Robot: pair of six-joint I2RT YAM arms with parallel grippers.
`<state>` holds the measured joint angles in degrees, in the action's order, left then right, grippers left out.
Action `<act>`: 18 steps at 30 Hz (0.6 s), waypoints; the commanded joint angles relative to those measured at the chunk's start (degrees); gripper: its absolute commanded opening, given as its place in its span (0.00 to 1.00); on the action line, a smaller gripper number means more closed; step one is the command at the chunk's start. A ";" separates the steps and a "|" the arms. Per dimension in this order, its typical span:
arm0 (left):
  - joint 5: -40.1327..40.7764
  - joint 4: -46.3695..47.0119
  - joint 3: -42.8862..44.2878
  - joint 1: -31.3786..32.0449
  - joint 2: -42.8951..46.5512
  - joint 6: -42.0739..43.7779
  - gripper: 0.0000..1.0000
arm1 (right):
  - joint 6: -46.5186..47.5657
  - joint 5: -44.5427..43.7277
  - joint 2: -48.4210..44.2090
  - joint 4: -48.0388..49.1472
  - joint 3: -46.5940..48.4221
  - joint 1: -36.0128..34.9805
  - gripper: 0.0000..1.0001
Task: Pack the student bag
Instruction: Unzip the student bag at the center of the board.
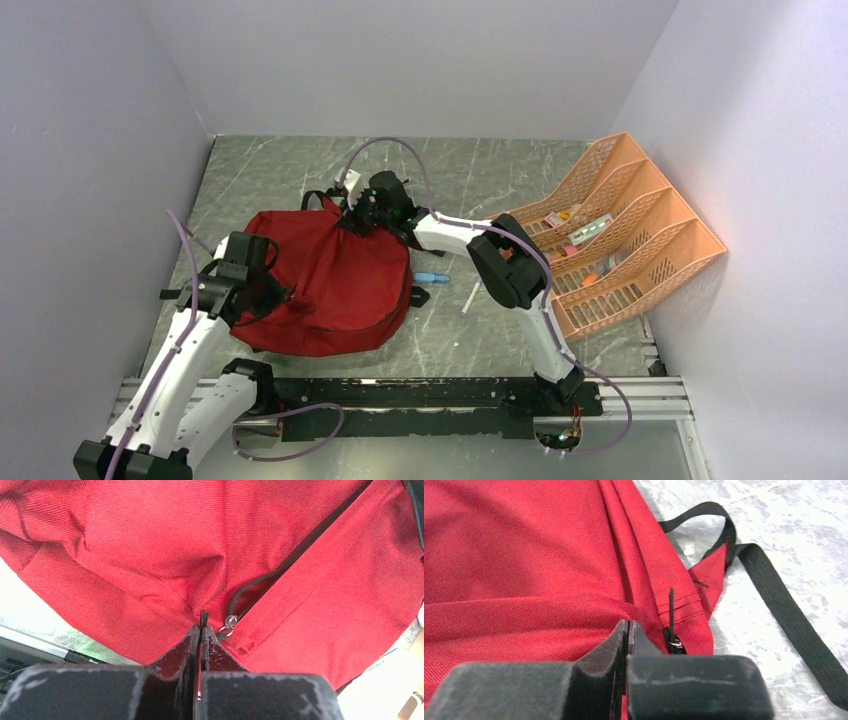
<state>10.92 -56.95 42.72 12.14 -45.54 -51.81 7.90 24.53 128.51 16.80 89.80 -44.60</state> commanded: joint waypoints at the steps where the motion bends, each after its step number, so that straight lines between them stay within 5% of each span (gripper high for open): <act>1: 1.56 -6.33 2.66 -0.63 0.68 1.45 0.05 | -1.14 -10.48 -2.82 2.81 -0.78 3.37 0.00; 13: 0.32 -6.34 3.16 -0.63 1.57 4.84 0.05 | -3.96 -9.70 -6.74 3.86 -4.02 3.43 0.00; 18: 0.34 -4.84 5.82 -0.63 1.07 7.48 0.23 | -7.32 -8.59 -11.80 5.23 -8.00 3.40 0.21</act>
<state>10.83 -59.27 44.77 12.14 -44.77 -48.05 2.68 19.77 122.69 18.65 84.36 -44.03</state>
